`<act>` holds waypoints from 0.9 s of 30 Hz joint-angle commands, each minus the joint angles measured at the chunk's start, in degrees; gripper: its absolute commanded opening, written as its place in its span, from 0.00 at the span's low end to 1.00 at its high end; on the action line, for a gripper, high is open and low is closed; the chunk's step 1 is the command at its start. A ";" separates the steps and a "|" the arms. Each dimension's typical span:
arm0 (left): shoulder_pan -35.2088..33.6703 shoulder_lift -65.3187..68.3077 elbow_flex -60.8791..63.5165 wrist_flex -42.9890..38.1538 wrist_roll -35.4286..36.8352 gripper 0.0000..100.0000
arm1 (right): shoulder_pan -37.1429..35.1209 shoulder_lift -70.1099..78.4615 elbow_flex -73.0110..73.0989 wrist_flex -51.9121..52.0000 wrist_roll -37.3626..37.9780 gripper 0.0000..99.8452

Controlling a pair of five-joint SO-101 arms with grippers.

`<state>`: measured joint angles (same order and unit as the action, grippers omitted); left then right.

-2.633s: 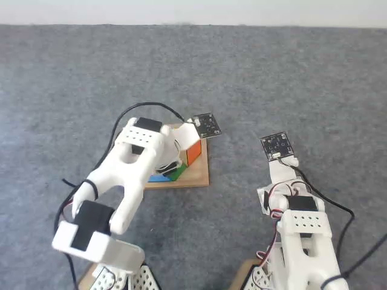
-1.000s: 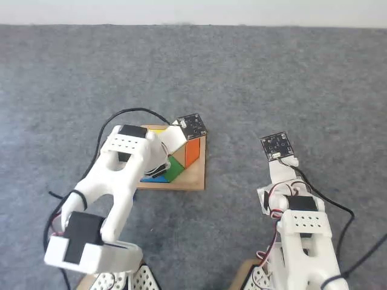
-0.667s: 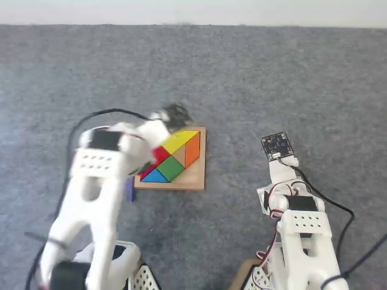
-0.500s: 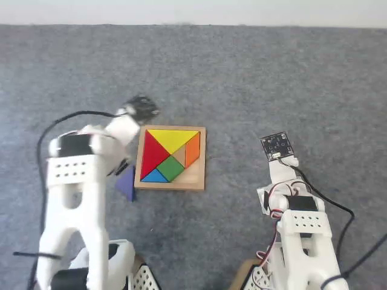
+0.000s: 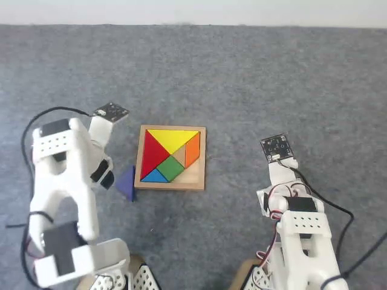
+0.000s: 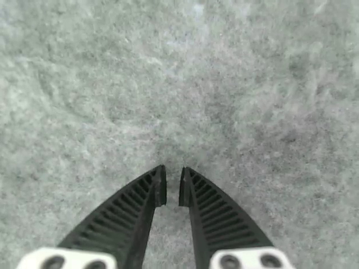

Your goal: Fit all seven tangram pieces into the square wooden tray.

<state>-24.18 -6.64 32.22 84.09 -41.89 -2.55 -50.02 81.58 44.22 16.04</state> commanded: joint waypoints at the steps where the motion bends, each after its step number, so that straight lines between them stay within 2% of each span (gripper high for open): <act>1: 5.01 1.14 -3.30 0.88 0.97 0.12 | 0.40 -1.36 -0.53 -1.10 0.53 0.06; 3: 7.74 1.14 -3.30 0.53 3.43 0.12 | 0.40 -1.36 -0.53 -1.10 0.53 0.06; 8: 11.43 3.25 -1.80 -7.56 11.25 0.16 | 0.40 -1.36 -0.53 -1.10 0.62 0.06; 14: 11.60 9.58 1.45 -13.54 14.33 0.18 | 0.40 -1.36 -0.53 -1.10 0.62 0.06; 19: 11.34 13.19 1.36 -13.80 14.42 0.18 | 0.40 -1.36 -0.53 -1.10 0.62 0.06; 22: 8.97 13.19 1.36 -13.80 13.89 0.18 | 0.40 -1.36 -0.53 -1.10 0.62 0.06; 27: 4.57 13.54 1.54 -11.43 8.70 0.15 | 0.40 -1.36 -0.53 -1.10 0.62 0.06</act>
<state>-16.00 5.05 33.36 71.87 -30.02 -2.55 -50.02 81.58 44.22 16.04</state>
